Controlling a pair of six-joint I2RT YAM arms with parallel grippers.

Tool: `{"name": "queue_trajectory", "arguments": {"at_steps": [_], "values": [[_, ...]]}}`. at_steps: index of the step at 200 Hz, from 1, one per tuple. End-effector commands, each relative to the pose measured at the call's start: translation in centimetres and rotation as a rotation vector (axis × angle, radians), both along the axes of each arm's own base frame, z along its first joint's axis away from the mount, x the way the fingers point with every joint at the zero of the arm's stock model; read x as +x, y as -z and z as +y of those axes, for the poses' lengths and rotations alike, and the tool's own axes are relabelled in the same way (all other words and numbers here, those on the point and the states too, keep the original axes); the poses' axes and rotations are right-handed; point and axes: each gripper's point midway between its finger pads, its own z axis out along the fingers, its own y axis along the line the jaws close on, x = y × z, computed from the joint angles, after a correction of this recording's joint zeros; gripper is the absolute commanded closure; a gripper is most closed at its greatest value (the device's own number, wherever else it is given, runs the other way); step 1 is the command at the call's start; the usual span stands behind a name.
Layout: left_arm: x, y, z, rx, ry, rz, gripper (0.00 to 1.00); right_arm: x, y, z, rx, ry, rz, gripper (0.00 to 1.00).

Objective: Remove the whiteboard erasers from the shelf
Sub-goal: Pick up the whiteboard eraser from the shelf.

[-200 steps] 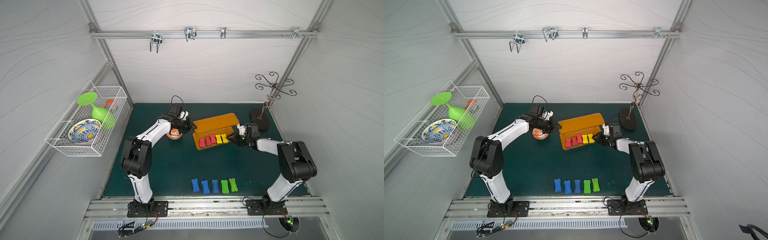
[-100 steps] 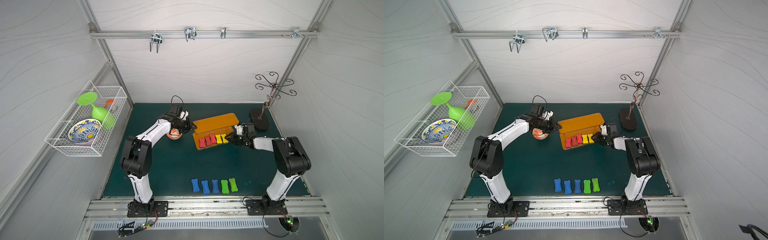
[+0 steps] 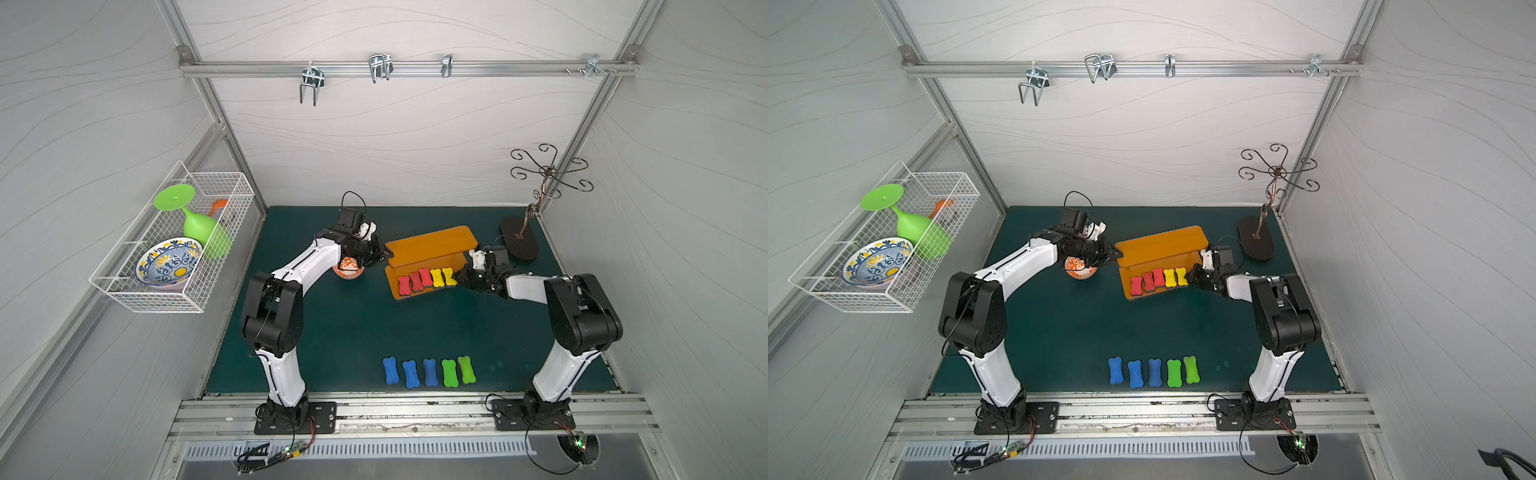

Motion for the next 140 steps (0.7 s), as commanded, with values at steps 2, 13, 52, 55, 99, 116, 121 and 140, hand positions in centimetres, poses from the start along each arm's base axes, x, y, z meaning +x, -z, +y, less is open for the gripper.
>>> {"name": "queue_trajectory", "arguments": {"at_steps": [2, 13, 52, 55, 99, 116, 121, 140], "values": [[0.3, -0.8, 0.2, 0.007, 0.004, -0.054, 0.75, -1.8, 0.4, 0.9, -0.093, -0.074, -0.001, 1.00], [0.3, -0.9, 0.3, 0.007, 0.003, -0.056, 0.74, -2.0, 0.0, 0.9, -0.099, -0.070, -0.003, 1.00], [0.2, -1.2, 0.5, 0.013, 0.004, -0.067, 0.74, -2.7, -1.7, 0.5, -0.088, -0.036, -0.010, 1.00], [0.1, -1.3, 0.5, 0.013, 0.004, -0.067, 0.73, -2.9, -1.8, 0.4, -0.090, -0.034, -0.009, 1.00], [0.0, -2.1, 0.7, 0.015, 0.005, -0.098, 0.63, -4.5, -3.0, 0.1, -0.070, -0.025, -0.010, 1.00], [0.1, -2.1, 0.8, 0.022, 0.000, -0.100, 0.59, -5.3, -3.1, 0.0, -0.066, -0.029, -0.003, 1.00], [0.0, -2.1, 0.8, 0.022, 0.003, -0.102, 0.58, -5.5, -3.2, 0.1, -0.064, -0.032, -0.003, 1.00], [0.1, -2.3, 0.9, 0.028, 0.001, -0.108, 0.55, -6.3, -3.3, 0.0, -0.056, -0.038, 0.007, 1.00]]}}
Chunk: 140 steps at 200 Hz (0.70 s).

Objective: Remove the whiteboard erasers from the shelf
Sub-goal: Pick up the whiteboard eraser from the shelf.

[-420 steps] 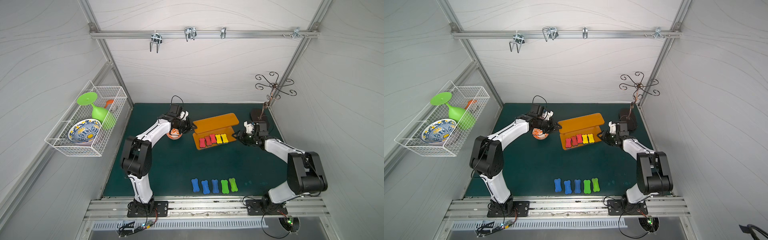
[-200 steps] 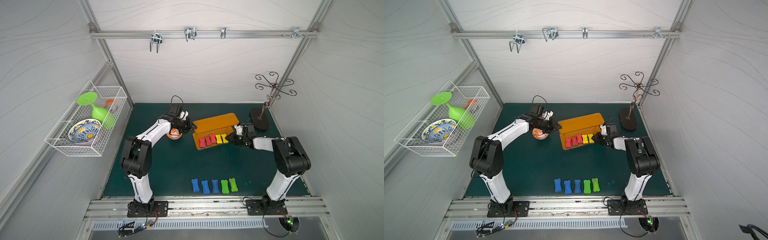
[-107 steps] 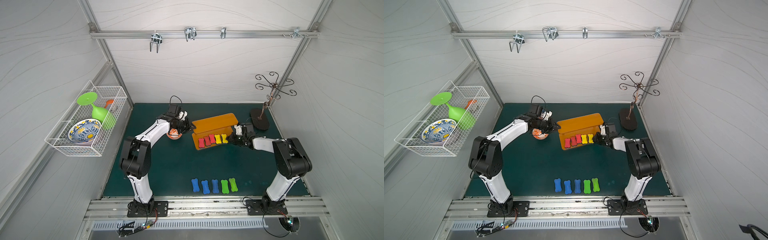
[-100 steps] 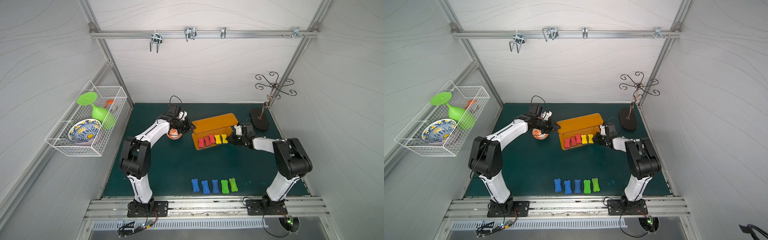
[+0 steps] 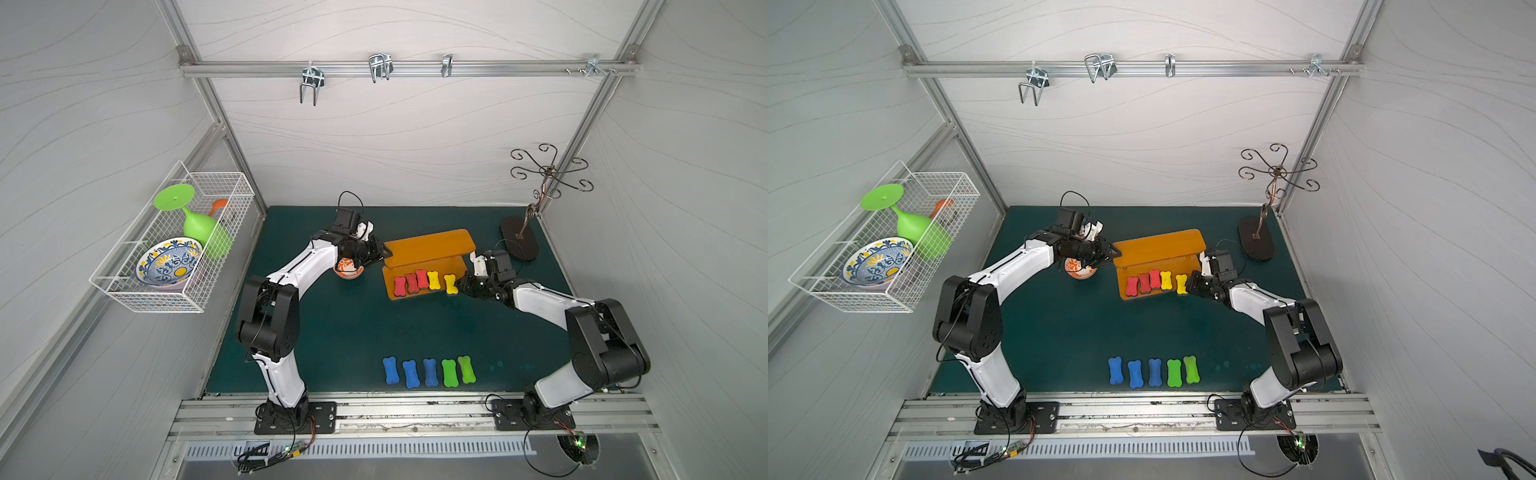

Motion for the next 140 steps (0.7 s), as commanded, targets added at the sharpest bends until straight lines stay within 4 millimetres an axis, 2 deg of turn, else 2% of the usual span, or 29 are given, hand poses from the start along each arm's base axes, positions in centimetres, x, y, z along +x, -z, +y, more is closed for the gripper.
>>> {"name": "queue_trajectory", "arguments": {"at_steps": [1, 39, 58, 88, 140], "values": [[0.3, -1.7, -0.1, 0.004, 0.011, -0.073, 0.55, -1.6, -0.1, 0.1, 0.004, -0.029, 0.018, 1.00], [0.3, -1.8, 0.2, 0.018, 0.010, -0.083, 0.50, -3.8, 0.1, 0.1, 0.012, -0.046, 0.045, 1.00], [0.4, -1.8, 0.3, 0.022, 0.005, -0.085, 0.52, -5.1, 0.4, 0.1, 0.013, -0.059, 0.058, 1.00], [0.5, -1.8, 0.4, 0.019, 0.001, -0.083, 0.54, -8.1, 1.2, 0.3, -0.004, -0.090, 0.092, 1.00], [0.4, -2.0, 0.5, 0.014, 0.001, -0.086, 0.54, -12.7, 2.2, -1.2, -0.046, -0.074, 0.154, 1.00]]}}
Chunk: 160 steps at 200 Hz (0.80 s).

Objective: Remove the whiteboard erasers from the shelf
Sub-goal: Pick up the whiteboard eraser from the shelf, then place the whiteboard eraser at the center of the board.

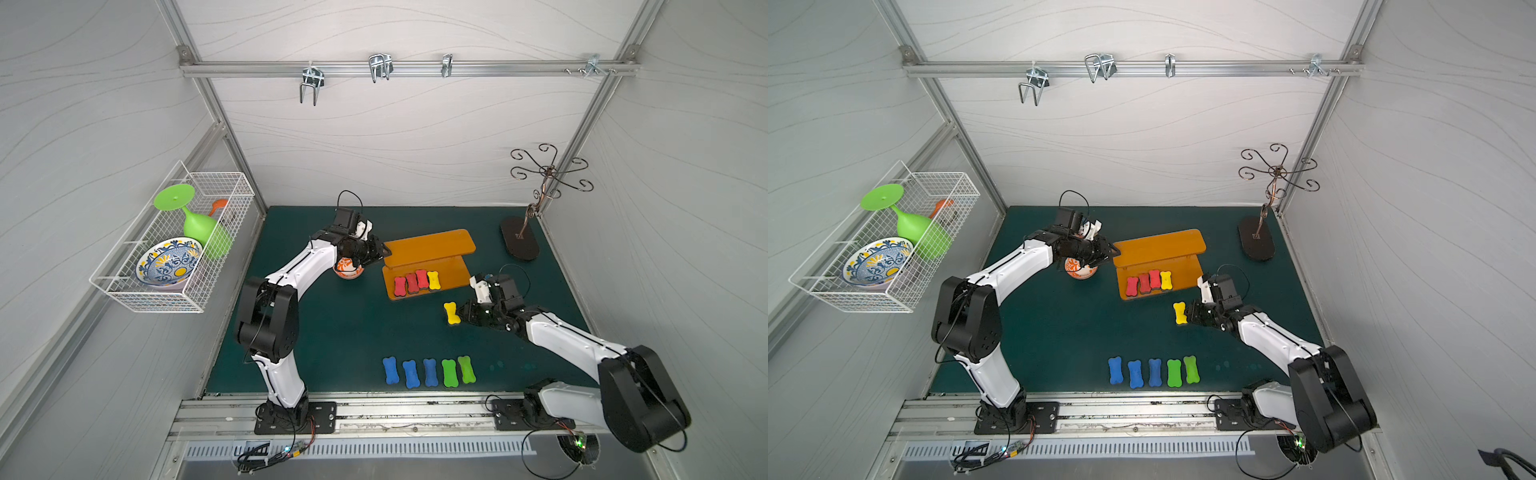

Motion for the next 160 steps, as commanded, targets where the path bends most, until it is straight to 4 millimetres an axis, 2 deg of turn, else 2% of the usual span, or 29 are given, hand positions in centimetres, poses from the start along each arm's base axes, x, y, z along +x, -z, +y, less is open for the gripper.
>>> {"name": "queue_trajectory", "arguments": {"at_steps": [1, 77, 160], "values": [[0.2, -1.9, 0.1, -0.012, 0.006, -0.060, 0.54, -2.2, 0.8, -0.9, -0.034, 0.017, 0.060, 1.00], [0.1, -2.2, 0.0, -0.022, 0.006, -0.066, 0.55, -5.5, 2.4, -2.1, -0.065, 0.019, 0.126, 1.00], [0.1, -2.3, 0.0, -0.025, 0.003, -0.067, 0.55, -5.7, 3.0, -1.8, -0.082, -0.003, 0.156, 1.00]]}}
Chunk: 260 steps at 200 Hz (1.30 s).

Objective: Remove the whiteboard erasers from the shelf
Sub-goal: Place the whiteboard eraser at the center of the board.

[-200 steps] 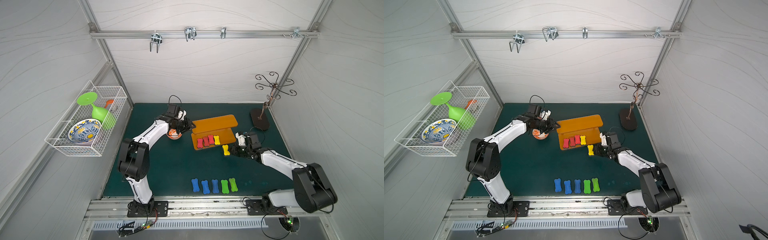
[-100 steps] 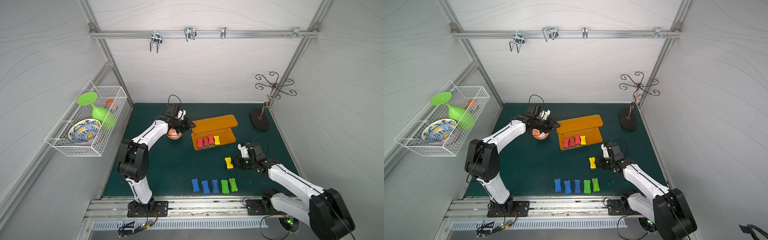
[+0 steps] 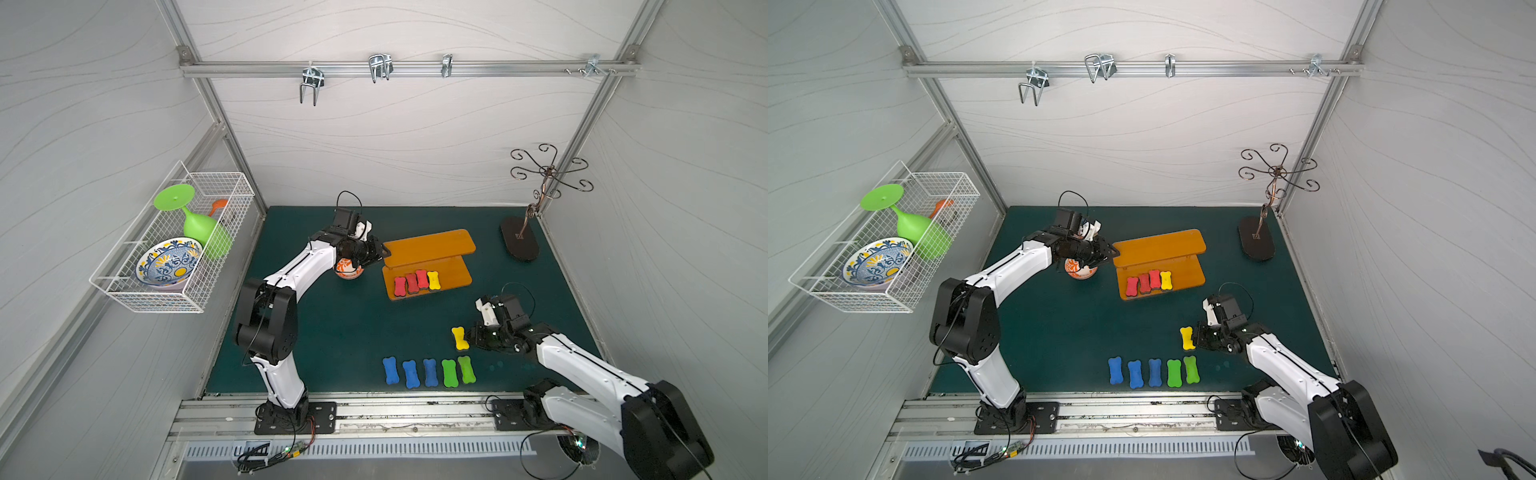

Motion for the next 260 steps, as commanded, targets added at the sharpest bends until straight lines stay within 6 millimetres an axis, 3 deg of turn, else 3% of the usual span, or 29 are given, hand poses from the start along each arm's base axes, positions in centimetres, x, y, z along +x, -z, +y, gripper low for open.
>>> {"name": "queue_trajectory", "arguments": {"at_steps": [1, 44, 91, 154, 214, 260], "values": [[0.4, -2.2, -0.1, -0.025, 0.004, -0.067, 0.55, -0.2, 0.2, 0.1, -0.011, -0.004, 0.026, 1.00], [0.3, -2.4, -0.1, -0.026, 0.004, -0.073, 0.55, -0.2, 0.1, 0.1, -0.027, -0.015, 0.045, 0.77], [-0.1, -2.1, 0.3, -0.001, -0.003, -0.063, 0.55, 2.8, -3.6, 1.2, 0.025, -0.028, -0.039, 0.58], [-0.5, -1.6, 0.5, 0.011, -0.009, -0.022, 0.54, 10.2, -7.0, 5.1, 0.224, -0.033, -0.115, 0.53], [-0.4, -1.3, 0.5, 0.008, -0.004, -0.008, 0.53, 15.3, -6.6, 6.0, 0.264, 0.004, -0.165, 0.57], [-0.3, -0.5, -0.1, -0.025, 0.002, 0.016, 0.56, 17.4, -5.3, 6.0, 0.207, 0.043, -0.258, 0.59]]}}
